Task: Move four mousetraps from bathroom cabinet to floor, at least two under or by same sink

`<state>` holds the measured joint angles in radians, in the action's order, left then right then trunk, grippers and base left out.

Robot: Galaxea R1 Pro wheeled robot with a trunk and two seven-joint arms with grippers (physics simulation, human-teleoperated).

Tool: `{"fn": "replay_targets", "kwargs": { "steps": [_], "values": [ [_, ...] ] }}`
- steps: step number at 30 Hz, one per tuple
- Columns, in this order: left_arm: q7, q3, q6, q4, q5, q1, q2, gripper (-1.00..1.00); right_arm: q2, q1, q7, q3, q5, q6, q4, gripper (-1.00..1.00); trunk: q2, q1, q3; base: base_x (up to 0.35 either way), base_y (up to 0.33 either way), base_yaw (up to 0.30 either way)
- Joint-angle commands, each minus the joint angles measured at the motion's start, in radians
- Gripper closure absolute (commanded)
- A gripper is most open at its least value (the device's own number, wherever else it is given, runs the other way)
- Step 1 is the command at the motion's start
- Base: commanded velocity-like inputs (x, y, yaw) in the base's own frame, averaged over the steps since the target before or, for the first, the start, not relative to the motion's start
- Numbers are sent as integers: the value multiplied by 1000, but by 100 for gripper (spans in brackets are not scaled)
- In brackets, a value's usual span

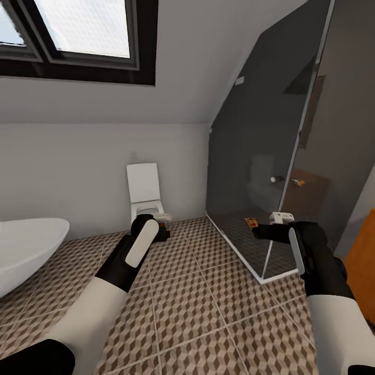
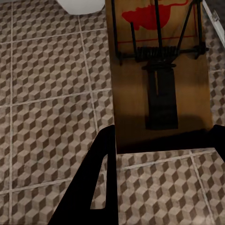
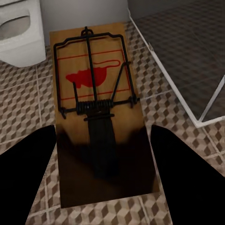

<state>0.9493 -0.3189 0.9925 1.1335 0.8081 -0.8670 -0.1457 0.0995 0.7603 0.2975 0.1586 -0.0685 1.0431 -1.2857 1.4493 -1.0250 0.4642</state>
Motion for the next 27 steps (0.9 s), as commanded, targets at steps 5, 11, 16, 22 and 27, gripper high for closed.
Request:
{"fn": "replay_targets", "kwargs": {
  "steps": [5, 11, 16, 22, 27],
  "values": [
    [11, -1, 3, 0, 7, -1, 0, 100, 0, 1, 8, 1, -7, 4, 3, 100, 1, 0, 5, 0, 0, 278],
    [11, 0, 3, 0, 7, -1, 0, 100, 0, 1, 8, 0, -8, 4, 10, 100, 1, 0, 10, 0, 0, 278],
    [11, 0, 3, 0, 7, -1, 0, 100, 0, 1, 8, 0, -8, 4, 11, 100, 1, 0, 14, 0, 0, 278],
    [11, 0, 3, 0, 8, -1, 0, 100, 0, 1, 9, -1, -8, 4, 12, 100, 1, 0, 19, 0, 0, 278],
    [11, 0, -15, 0, 8, -1, 4, 100, -2, 1, 9, -15, -6, 4, 45, 100, 1, 0, 23, 0, 0, 278]
  ]
}}
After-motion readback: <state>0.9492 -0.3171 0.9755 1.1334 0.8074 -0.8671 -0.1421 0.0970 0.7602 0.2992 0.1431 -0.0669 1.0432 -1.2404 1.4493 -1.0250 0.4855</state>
